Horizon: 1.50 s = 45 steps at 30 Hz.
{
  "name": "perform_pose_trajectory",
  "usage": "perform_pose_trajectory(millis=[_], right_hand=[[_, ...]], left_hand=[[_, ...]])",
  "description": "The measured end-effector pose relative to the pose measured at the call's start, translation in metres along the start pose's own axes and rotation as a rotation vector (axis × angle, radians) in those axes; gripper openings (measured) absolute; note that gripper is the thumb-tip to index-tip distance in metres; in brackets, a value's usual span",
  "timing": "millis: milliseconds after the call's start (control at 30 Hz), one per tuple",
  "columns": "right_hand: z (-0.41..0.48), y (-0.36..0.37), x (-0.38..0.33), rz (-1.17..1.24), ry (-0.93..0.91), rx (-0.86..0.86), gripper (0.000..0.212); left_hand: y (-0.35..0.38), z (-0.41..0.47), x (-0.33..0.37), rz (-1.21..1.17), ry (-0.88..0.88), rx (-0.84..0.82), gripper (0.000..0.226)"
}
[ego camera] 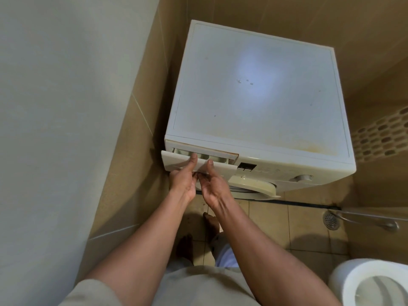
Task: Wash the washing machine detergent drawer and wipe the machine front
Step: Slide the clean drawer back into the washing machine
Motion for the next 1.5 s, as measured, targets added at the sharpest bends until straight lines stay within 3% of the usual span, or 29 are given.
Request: perform_pose_trajectory(millis=[200, 333, 433, 500, 733, 933, 1033, 1133, 1500], right_hand=[[0.020, 0.012, -0.015, -0.035, 0.006, -0.010, 0.024], [0.025, 0.015, -0.020, -0.055, -0.016, 0.017, 0.030], [0.029, 0.013, -0.020, -0.070, -0.051, 0.043, 0.040], [0.030, 0.012, -0.019, -0.068, -0.068, 0.057, 0.049], [0.026, 0.011, -0.016, -0.077, -0.070, 0.025, 0.064], [0.019, 0.007, -0.015, -0.156, -0.061, -0.019, 0.046], [0.012, 0.000, -0.009, -0.165, -0.106, -0.018, 0.065], [0.003, -0.013, -0.002, -0.160, -0.127, -0.003, 0.075], [-0.050, -0.055, 0.038, -0.140, -0.076, -0.042, 0.024]], left_hand=[[0.020, 0.016, 0.008, 0.018, 0.012, 0.006, 0.049], [0.023, 0.024, 0.009, 0.040, 0.014, 0.000, 0.049], [0.025, 0.026, 0.010, 0.048, 0.025, -0.040, 0.026], [0.026, 0.026, 0.010, 0.054, 0.024, -0.051, 0.023], [0.020, 0.027, 0.005, 0.092, -0.047, -0.078, 0.050], [0.017, 0.025, 0.005, 0.130, -0.007, -0.075, 0.055], [0.008, 0.017, -0.002, 0.097, 0.020, -0.072, 0.039], [-0.007, 0.010, -0.008, 0.085, 0.022, -0.076, 0.043], [-0.066, -0.035, -0.028, 0.089, 0.015, -0.084, 0.047]])
Point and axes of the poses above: each hand's wrist, its own z-axis towards the middle knuckle, its own y-axis out of the palm, x = y × z, the point moved 5 cm from there along z, towards the middle knuckle, and after that the axes turned 4 degrees about -z, right-handed, at the moved point
